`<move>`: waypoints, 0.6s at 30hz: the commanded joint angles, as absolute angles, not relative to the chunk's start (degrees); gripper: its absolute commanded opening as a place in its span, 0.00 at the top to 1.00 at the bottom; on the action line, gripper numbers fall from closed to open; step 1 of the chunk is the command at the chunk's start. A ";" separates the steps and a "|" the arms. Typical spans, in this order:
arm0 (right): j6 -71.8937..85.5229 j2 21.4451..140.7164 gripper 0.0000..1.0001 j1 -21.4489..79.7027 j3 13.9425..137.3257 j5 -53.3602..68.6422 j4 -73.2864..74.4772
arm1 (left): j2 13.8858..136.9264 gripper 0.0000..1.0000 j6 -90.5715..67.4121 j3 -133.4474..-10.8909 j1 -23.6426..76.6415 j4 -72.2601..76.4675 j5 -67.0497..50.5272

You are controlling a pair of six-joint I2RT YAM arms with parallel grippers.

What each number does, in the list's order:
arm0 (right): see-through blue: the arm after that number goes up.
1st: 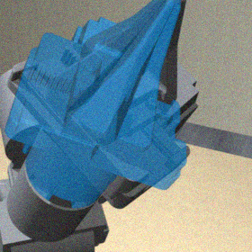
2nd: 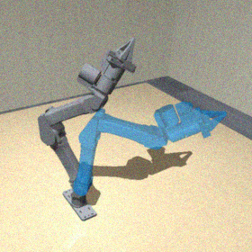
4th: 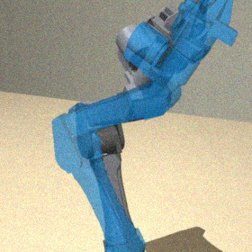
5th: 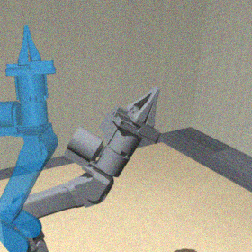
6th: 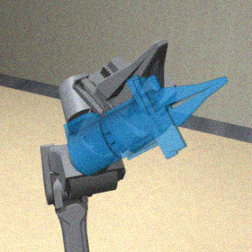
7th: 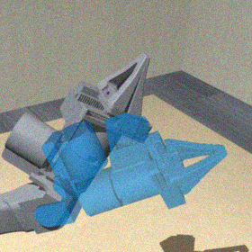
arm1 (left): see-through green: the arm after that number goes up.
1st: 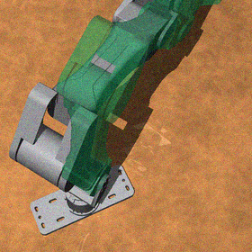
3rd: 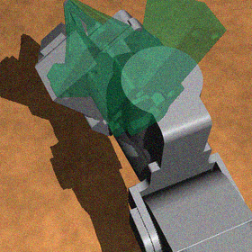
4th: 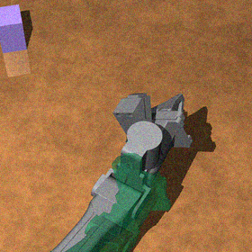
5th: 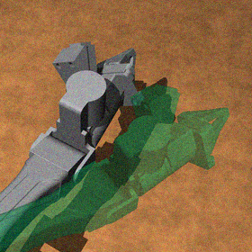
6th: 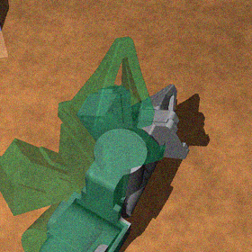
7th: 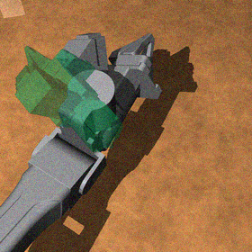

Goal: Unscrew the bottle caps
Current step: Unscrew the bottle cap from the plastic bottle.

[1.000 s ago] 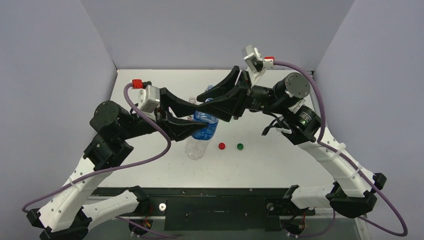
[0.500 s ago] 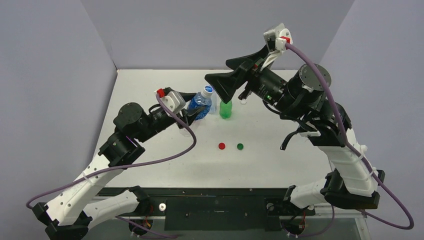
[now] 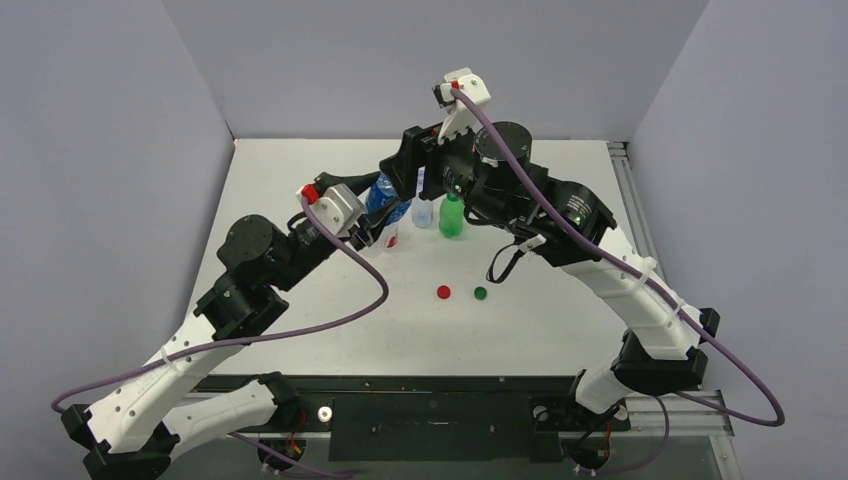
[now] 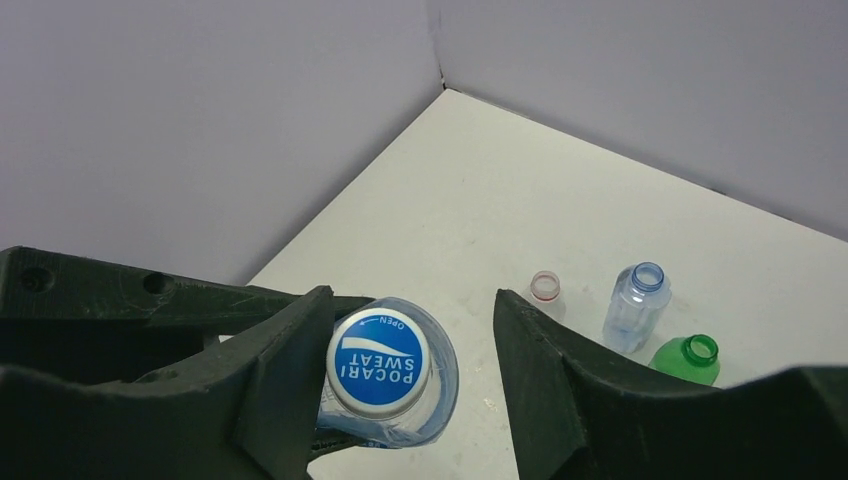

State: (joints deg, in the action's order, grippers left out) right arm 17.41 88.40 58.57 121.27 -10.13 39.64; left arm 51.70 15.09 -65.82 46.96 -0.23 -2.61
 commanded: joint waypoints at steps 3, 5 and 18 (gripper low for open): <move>20.65 86.77 0.55 58.52 120.21 -7.00 34.31 | 51.07 1.00 14.97 -66.01 47.40 3.63 -0.60; 21.18 86.75 0.65 58.37 119.37 -6.58 33.71 | 51.00 1.00 14.82 -65.96 47.38 3.76 -0.54; 17.20 83.53 1.00 55.53 114.87 4.84 26.39 | 50.88 1.00 7.01 -67.54 47.34 1.72 -6.12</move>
